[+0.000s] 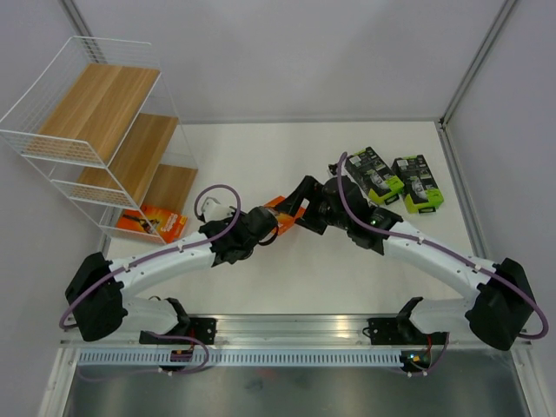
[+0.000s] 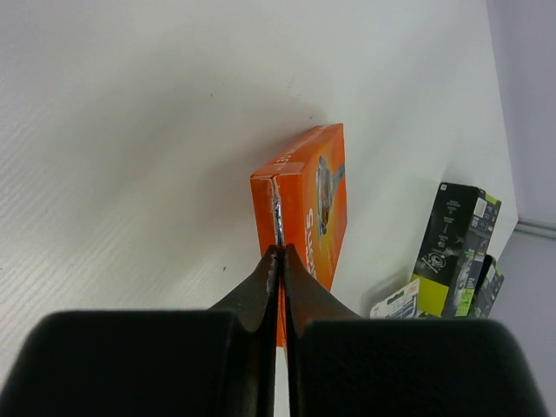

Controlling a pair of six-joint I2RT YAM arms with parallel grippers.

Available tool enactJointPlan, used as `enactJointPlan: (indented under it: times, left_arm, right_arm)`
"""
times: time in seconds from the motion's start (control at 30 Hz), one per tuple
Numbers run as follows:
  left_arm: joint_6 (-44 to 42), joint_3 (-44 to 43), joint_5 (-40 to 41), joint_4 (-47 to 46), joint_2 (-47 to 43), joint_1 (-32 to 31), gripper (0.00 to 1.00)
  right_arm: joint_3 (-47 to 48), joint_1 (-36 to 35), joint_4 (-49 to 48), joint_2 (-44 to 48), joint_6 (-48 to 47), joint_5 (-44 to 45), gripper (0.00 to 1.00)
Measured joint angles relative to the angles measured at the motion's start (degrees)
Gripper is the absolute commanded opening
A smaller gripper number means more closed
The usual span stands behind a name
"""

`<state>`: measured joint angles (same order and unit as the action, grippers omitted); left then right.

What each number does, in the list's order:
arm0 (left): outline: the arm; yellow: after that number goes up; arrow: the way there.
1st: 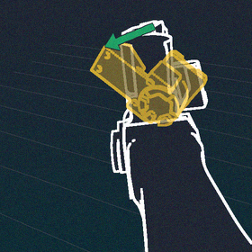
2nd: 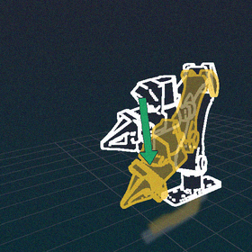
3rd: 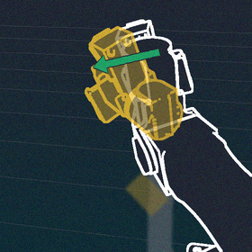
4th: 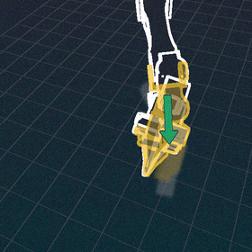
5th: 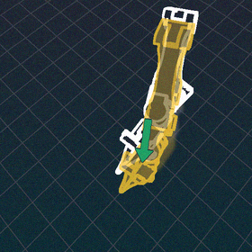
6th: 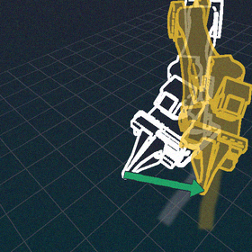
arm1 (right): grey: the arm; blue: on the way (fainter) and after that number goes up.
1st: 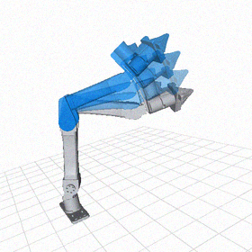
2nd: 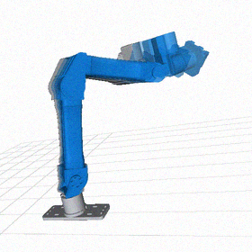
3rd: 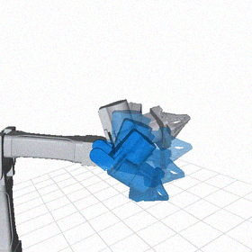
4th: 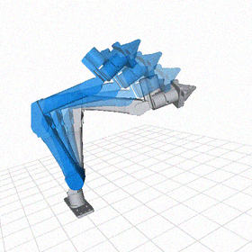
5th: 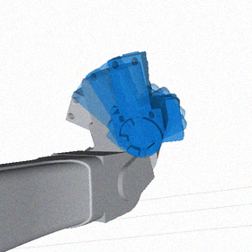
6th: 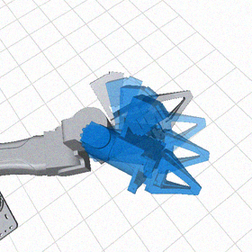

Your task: Place and organize the shaving razors onto the shelf

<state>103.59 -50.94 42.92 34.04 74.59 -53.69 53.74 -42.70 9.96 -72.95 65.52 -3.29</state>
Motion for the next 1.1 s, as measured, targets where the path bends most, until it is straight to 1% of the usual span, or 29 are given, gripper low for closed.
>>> enactJointPlan:
  times: [0.07, 0.23, 0.3, 0.37, 0.47, 0.57, 0.73, 0.83, 1.03, 1.1]
  left_arm:
    - [0.6, 0.0, -0.1, 0.2, 0.0, 0.0, 0.02]
    - [-0.1, 0.3, -1.8, 0.3, -1.2, 0.0, 0.02]
    - [0.0, 1.8, -3.0, -0.2, -3.3, 0.0, 0.02]
    - [0.0, 4.5, -4.2, -0.2, -6.6, 0.0, 0.02]
    - [-0.2, 7.5, -5.7, -0.7, -10.1, 0.0, 0.02]
    - [-1.3, 7.9, -7.5, -2.4, -10.2, -0.1, 0.02]
    - [-2.3, 7.9, -9.3, -4.6, -9.9, -1.3, 0.02]
    - [-3.4, 8.2, -9.8, -5.3, -10.0, -1.6, 0.02]
    - [-6.4, 9.7, -8.5, -6.2, -12.4, -2.2, 0.02]
    - [-7.7, 9.9, -7.8, -7.2, -13.2, -2.7, 0.02]
  right_arm:
    - [0.0, -1.7, 0.3, 0.0, 0.3, 1.5, 0.91]
    - [-1.8, -2.0, 5.0, 2.4, 1.3, 8.3, 0.96]
    - [-5.9, -1.8, 5.4, 5.6, 3.6, 10.4, 0.97]
    - [-12.0, -1.6, 3.8, 9.0, 7.1, 11.1, 0.97]
    - [-19.7, -1.3, -0.4, 10.0, 12.7, 10.7, 0.98]
    - [-21.9, -1.3, -4.3, 6.8, 17.5, 9.2, 0.98]
    - [-20.3, -1.3, -13.6, -1.0, 22.6, 5.9, 0.98]
    - [-19.9, -1.3, -17.8, -3.8, 25.0, 5.1, 0.98]
    - [-16.4, -1.3, -19.4, -9.3, 26.5, 2.6, 0.97]
    - [-15.9, -1.3, -20.4, -10.8, 27.1, 1.3, 0.94]
